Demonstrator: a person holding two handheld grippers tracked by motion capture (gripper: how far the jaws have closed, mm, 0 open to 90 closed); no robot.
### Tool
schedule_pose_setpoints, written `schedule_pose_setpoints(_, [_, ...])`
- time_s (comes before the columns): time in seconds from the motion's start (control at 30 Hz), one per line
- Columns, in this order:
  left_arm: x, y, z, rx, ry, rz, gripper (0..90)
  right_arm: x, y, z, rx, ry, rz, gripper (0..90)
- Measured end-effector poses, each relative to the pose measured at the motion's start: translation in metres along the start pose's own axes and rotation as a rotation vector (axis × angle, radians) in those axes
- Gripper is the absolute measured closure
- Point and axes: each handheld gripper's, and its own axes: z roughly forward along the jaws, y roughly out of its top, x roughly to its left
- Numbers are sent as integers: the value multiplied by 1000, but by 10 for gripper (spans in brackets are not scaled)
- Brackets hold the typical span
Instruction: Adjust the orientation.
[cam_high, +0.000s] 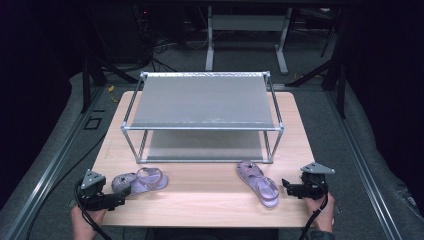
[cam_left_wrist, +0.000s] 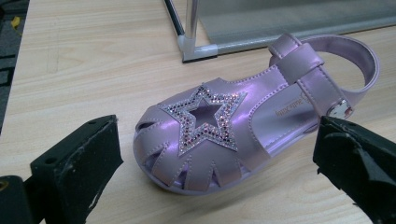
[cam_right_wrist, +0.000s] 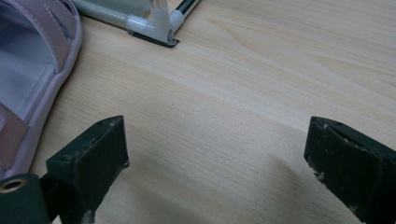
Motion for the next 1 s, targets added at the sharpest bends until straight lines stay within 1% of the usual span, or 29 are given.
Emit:
schedule_pose_setpoints(0.47, [-7, 15, 3, 18, -2, 18, 10, 0, 0, 1, 6, -6, 0, 59])
schedule_pose_setpoints(0.5, [-9, 19, 3, 17, -2, 24, 11, 0, 0, 1, 4, -3, 0, 59])
schedule_pose_setpoints(0.53, [-9, 19, 3, 17, -2, 24, 12, 0, 0, 1, 4, -3, 0, 59])
schedule_pose_setpoints(0.6, [-12, 25, 3, 20, -4, 35, 14, 0, 0, 1, 7, -5, 2, 59])
schedule_pose_setpoints(0.73, [-14, 31, 5, 21, -6, 43, 24, 0, 0, 1, 6, -5, 1, 59])
schedule_pose_setpoints(0.93, [-20, 41, 10, 17, -20, 54, 68, 0, 0, 2, 10, -6, 2, 62])
schedule_pose_setpoints(1.0, [-21, 44, 13, 22, -29, 58, 109, 1, 0, 2, 13, -8, 3, 63])
